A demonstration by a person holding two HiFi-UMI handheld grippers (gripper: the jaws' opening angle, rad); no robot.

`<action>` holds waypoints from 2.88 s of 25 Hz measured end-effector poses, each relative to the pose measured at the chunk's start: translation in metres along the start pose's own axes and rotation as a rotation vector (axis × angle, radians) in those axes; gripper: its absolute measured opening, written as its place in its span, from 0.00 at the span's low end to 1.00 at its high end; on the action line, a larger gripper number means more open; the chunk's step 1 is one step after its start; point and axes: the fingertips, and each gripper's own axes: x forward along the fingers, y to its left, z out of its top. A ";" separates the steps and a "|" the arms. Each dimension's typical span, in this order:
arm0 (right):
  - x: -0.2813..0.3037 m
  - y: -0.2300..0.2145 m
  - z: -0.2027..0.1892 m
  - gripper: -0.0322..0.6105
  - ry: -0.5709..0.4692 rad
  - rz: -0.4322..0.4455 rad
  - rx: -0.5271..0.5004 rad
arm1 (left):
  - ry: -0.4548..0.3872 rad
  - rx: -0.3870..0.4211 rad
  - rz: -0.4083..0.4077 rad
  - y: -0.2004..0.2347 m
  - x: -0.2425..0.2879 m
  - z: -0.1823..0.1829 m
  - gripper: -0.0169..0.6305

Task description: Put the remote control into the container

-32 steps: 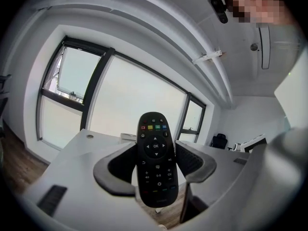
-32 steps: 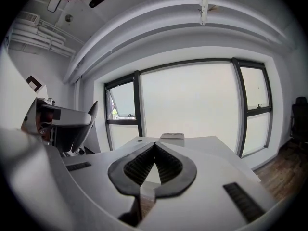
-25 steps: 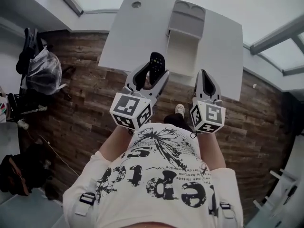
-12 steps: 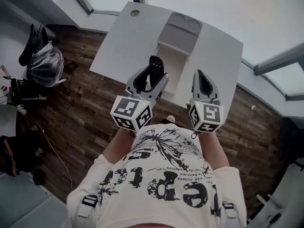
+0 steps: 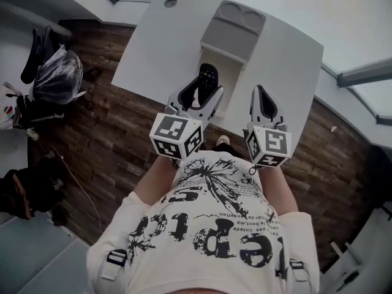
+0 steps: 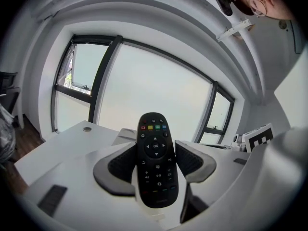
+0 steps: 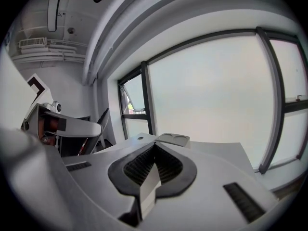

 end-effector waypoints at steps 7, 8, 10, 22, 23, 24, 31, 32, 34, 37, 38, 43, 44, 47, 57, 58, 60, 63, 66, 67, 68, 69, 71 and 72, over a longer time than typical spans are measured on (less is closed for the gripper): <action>0.026 -0.001 -0.002 0.05 0.027 -0.094 0.047 | 0.117 0.015 -0.084 0.022 0.037 -0.013 0.43; 0.030 -0.001 -0.004 0.05 0.039 -0.105 0.052 | 0.124 0.007 -0.093 0.026 0.043 -0.016 0.43; 0.037 -0.004 -0.012 0.05 0.066 -0.122 0.060 | 0.144 0.001 -0.092 0.036 0.054 -0.024 0.43; 0.081 -0.017 -0.071 0.05 0.206 -0.148 0.121 | 0.397 0.001 -0.073 0.072 0.106 -0.111 0.43; 0.083 -0.018 -0.075 0.05 0.215 -0.145 0.123 | 0.420 -0.006 -0.070 0.073 0.109 -0.118 0.43; 0.086 -0.020 -0.078 0.05 0.222 -0.143 0.126 | 0.440 -0.015 -0.065 0.075 0.113 -0.124 0.43; 0.107 -0.042 -0.094 0.05 0.253 -0.145 0.139 | 0.538 -0.063 -0.058 0.079 0.137 -0.151 0.43; 0.109 -0.043 -0.095 0.05 0.260 -0.139 0.133 | 0.555 -0.061 -0.057 0.079 0.138 -0.156 0.43; 0.113 -0.042 -0.097 0.05 0.269 -0.124 0.118 | 0.587 -0.057 -0.044 0.080 0.140 -0.165 0.43; 0.118 -0.039 -0.098 0.05 0.269 -0.112 0.105 | 0.626 -0.039 -0.010 0.087 0.145 -0.176 0.43; 0.119 -0.037 -0.100 0.05 0.270 -0.110 0.107 | 0.635 -0.034 -0.001 0.089 0.145 -0.178 0.43; 0.116 -0.037 -0.110 0.05 0.295 -0.097 0.122 | 0.670 -0.022 0.018 0.090 0.151 -0.188 0.43; 0.115 -0.036 -0.111 0.05 0.298 -0.094 0.123 | 0.674 -0.020 0.019 0.090 0.151 -0.189 0.43; 0.118 -0.036 -0.107 0.05 0.285 -0.090 0.121 | 0.684 0.028 0.029 0.090 0.150 -0.192 0.43; 0.109 -0.053 -0.093 0.05 0.246 -0.134 0.175 | 0.685 0.161 0.014 0.081 0.156 -0.200 0.43; 0.106 -0.054 -0.094 0.05 0.248 -0.140 0.177 | 0.682 0.152 0.004 0.079 0.158 -0.200 0.44; 0.100 -0.055 -0.097 0.05 0.253 -0.148 0.180 | 0.678 0.134 -0.022 0.075 0.157 -0.201 0.52; 0.093 -0.050 -0.096 0.05 0.253 -0.146 0.177 | 0.680 0.130 -0.047 0.074 0.151 -0.201 0.55; 0.086 -0.049 -0.094 0.05 0.243 -0.149 0.165 | 0.625 0.116 -0.024 0.074 0.147 -0.179 0.56; 0.082 -0.049 -0.094 0.05 0.242 -0.152 0.164 | 0.598 0.124 -0.010 0.073 0.145 -0.168 0.56; 0.079 -0.048 -0.096 0.05 0.242 -0.156 0.165 | 0.568 0.143 0.002 0.072 0.142 -0.159 0.56; 0.075 -0.047 -0.097 0.05 0.244 -0.160 0.168 | 0.537 0.165 0.012 0.070 0.139 -0.150 0.56; 0.069 -0.043 -0.097 0.05 0.244 -0.167 0.170 | 0.486 0.185 0.020 0.068 0.131 -0.134 0.56; 0.066 -0.041 -0.096 0.05 0.240 -0.169 0.169 | 0.471 0.187 0.017 0.067 0.127 -0.126 0.56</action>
